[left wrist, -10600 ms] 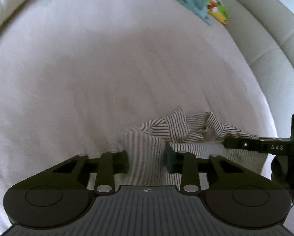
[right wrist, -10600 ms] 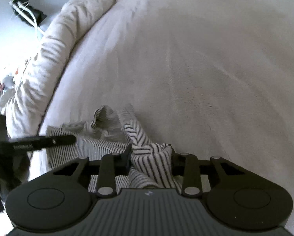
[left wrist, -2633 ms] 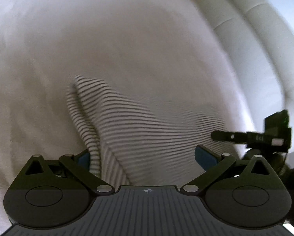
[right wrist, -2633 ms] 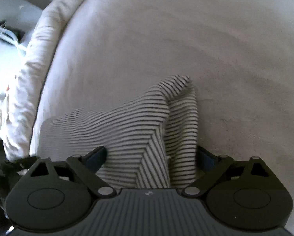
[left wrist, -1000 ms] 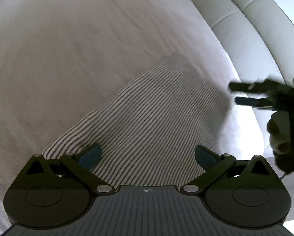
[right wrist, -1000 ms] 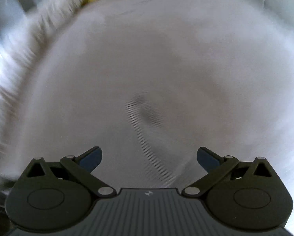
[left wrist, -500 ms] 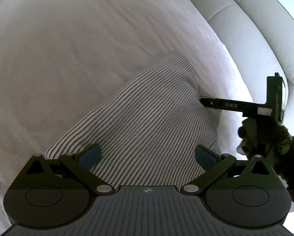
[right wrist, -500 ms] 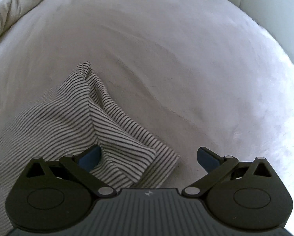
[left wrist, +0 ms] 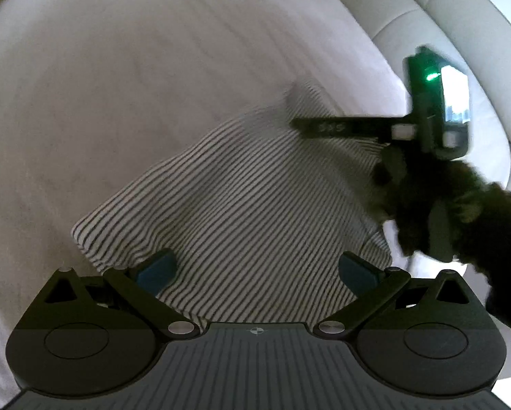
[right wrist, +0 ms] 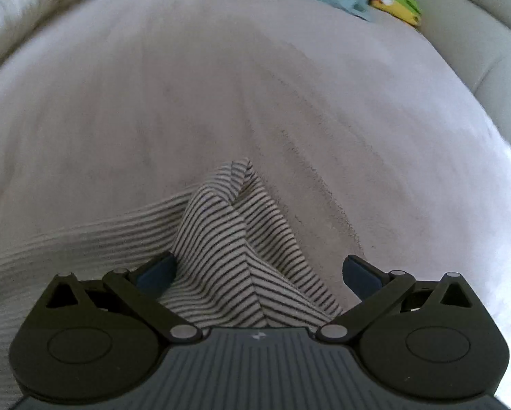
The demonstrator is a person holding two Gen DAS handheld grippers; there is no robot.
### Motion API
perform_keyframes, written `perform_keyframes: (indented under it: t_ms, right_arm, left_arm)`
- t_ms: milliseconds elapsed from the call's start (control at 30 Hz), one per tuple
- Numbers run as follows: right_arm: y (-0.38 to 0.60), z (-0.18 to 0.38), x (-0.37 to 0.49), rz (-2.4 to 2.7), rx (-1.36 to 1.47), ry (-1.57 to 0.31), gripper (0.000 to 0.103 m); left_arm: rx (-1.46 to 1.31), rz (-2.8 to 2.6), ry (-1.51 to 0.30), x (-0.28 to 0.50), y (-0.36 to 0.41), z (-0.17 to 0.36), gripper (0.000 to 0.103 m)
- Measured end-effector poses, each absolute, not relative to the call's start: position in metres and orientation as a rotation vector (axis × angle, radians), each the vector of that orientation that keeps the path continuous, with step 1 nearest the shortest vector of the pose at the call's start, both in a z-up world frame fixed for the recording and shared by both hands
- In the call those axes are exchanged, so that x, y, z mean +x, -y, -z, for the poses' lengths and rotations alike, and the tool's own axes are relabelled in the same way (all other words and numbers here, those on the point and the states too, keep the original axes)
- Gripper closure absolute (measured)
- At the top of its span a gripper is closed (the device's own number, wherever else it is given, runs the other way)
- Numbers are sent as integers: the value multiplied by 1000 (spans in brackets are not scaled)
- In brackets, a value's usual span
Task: Fold clothes
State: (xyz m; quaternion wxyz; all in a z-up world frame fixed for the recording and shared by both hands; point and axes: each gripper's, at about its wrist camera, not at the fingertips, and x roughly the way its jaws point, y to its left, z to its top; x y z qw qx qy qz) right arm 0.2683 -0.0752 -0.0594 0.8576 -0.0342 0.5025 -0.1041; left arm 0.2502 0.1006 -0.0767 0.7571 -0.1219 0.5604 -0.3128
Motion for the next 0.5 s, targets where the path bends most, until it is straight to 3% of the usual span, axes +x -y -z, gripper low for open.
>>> perform_keyframes:
  t_ms: [167,233,333,500]
  right_arm:
    - [103,18,228,344,-24,-887,0]
    - [113,18,205,465,-47,-855,0]
    - [135,50,185,584,-16,-987,0]
    - [139,76,166,598,1,-973,0]
  left_arm:
    - [-335,627,-1090,254,-128,59,0]
    - [-358,581,-1134,261,-138,71,0]
    - [-341,574,-1165,268,-132,83,0]
    - [-269,580,-1175,272,-126,88,0]
